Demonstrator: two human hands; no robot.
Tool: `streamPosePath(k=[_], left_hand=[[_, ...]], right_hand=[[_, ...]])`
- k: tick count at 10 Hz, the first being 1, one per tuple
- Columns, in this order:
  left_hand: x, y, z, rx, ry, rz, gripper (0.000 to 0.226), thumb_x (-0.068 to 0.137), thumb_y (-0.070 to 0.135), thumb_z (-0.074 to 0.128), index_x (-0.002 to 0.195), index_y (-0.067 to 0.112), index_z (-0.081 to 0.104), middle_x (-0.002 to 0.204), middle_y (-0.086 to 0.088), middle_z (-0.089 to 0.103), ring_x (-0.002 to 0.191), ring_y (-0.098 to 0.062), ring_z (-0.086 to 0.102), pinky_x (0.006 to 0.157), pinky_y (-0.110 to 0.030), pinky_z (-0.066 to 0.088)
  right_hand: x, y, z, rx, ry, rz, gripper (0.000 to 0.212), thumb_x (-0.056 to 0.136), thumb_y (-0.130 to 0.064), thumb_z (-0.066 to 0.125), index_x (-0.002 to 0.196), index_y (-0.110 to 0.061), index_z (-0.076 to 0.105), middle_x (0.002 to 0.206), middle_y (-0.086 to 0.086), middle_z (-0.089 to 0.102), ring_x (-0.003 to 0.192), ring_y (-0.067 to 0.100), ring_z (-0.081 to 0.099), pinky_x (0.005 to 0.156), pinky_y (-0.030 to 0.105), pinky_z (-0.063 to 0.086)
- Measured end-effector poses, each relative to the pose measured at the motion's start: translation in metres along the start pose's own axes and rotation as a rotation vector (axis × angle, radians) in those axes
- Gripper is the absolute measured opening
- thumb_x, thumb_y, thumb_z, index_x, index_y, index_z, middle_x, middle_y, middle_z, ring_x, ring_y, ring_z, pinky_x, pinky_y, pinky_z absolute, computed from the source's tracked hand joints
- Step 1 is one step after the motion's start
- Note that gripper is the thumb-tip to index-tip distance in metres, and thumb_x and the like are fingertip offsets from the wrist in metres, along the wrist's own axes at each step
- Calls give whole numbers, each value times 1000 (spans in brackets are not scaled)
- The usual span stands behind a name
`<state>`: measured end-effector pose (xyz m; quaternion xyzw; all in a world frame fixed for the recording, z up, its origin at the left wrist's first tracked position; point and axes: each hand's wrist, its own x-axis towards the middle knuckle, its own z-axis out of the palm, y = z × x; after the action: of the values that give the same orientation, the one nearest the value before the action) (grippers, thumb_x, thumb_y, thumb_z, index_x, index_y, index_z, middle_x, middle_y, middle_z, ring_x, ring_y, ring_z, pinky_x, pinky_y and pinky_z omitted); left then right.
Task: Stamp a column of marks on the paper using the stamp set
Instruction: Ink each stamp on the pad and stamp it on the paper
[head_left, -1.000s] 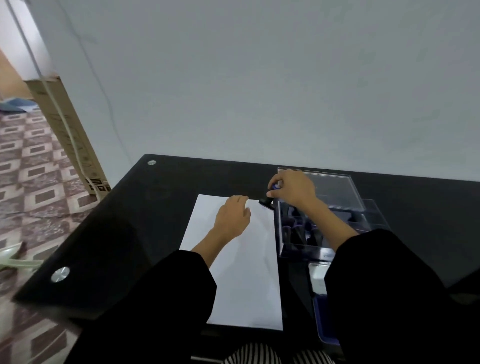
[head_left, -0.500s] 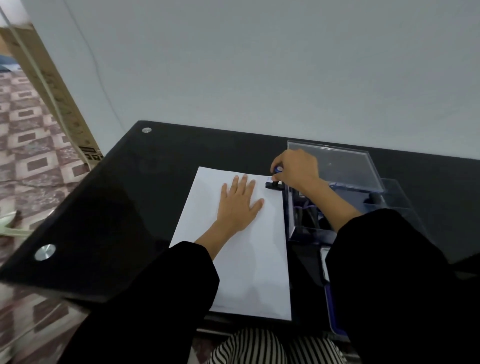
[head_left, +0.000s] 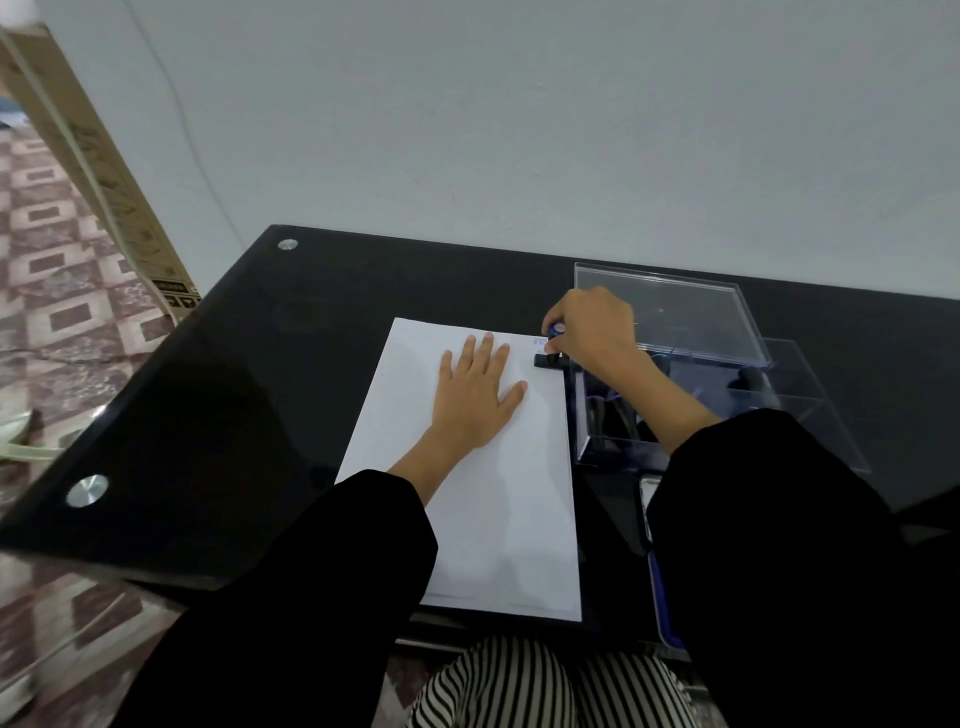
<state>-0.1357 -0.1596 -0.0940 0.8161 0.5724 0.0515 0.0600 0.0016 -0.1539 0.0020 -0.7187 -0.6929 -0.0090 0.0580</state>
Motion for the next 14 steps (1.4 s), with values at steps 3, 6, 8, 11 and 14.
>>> streamPosePath(k=[3, 6, 8, 11, 14], left_hand=[[0, 1, 0, 14, 4, 2, 62, 98, 51, 17, 151, 20, 6, 159, -3, -2, 146, -24, -4, 117, -43, -1], [1, 0, 2, 34, 4, 8, 63, 98, 52, 17, 151, 20, 4, 159, -3, -2, 146, -24, -4, 117, -43, -2], [1, -1, 2, 30, 1, 6, 63, 98, 52, 17, 151, 20, 4, 159, -3, -3, 146, -24, -5, 117, -43, -2], [1, 0, 2, 40, 4, 11, 64, 97, 53, 17, 151, 20, 5, 159, -4, -2, 146, -25, -4, 117, -44, -1], [1, 0, 3, 49, 5, 9, 64, 97, 53, 17, 151, 19, 5, 159, -4, -2, 146, -25, -4, 117, -44, -1]], right_hand=[[1, 1, 6, 17, -14, -48, 23, 85, -20, 67, 106, -13, 71, 106, 11, 66, 103, 26, 59, 69, 26, 40], [6, 4, 0, 0, -62, -114, 21, 83, -24, 68, 102, -13, 72, 103, 10, 67, 101, 26, 60, 70, 27, 42], [-2, 5, 6, 19, -21, -101, 20, 86, -23, 65, 103, -14, 70, 106, 12, 64, 109, 24, 52, 78, 30, 45], [-5, 5, 8, 57, 0, -80, 18, 87, -17, 64, 104, -13, 71, 108, 12, 64, 109, 25, 52, 79, 29, 45], [-10, 5, 11, 56, 47, -72, 21, 87, -22, 64, 106, -16, 70, 101, 12, 62, 103, 24, 52, 79, 27, 42]])
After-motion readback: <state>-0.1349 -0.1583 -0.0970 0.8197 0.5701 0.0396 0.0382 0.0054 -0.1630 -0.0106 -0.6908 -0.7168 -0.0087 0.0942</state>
